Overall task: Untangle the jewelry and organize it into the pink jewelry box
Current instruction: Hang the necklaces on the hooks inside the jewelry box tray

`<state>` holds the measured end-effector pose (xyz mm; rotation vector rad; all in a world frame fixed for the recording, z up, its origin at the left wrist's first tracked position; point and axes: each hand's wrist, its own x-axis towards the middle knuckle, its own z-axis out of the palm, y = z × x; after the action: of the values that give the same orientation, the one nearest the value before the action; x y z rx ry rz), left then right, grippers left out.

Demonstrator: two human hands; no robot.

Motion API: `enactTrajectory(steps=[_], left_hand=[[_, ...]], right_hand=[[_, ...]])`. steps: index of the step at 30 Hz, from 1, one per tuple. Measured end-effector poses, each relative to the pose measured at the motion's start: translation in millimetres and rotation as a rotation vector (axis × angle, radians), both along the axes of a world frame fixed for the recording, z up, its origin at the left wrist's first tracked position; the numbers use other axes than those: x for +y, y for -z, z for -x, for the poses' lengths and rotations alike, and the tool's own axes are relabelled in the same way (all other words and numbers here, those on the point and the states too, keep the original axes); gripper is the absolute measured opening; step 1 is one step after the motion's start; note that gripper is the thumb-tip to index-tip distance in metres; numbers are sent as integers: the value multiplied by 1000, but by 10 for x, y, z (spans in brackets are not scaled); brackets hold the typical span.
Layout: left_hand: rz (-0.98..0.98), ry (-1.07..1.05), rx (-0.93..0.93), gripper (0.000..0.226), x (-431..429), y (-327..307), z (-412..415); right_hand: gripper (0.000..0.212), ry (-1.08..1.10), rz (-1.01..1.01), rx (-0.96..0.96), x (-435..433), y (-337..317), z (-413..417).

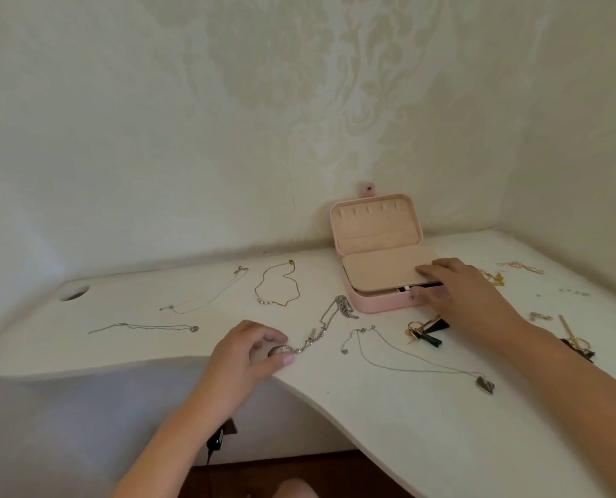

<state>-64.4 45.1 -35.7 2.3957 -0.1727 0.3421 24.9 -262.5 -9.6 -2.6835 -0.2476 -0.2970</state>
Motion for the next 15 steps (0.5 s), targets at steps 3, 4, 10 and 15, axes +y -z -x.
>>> enactTrajectory(steps=[3, 4, 10, 15], left_hand=[[-11, 13, 91, 12, 58, -95, -88], [-15, 24, 121, 14, 68, -115, -106], [-18, 90, 182, 9, 77, -176, -149], [198, 170, 262, 7, 113, -342, -152]], right_hand=[[49, 3, 8, 1, -2, 7, -7], [49, 5, 6, 2, 3, 8, -7], [45, -51, -26, -120, 179, -21, 73], [25, -282, -252, -215, 532, -127, 330]])
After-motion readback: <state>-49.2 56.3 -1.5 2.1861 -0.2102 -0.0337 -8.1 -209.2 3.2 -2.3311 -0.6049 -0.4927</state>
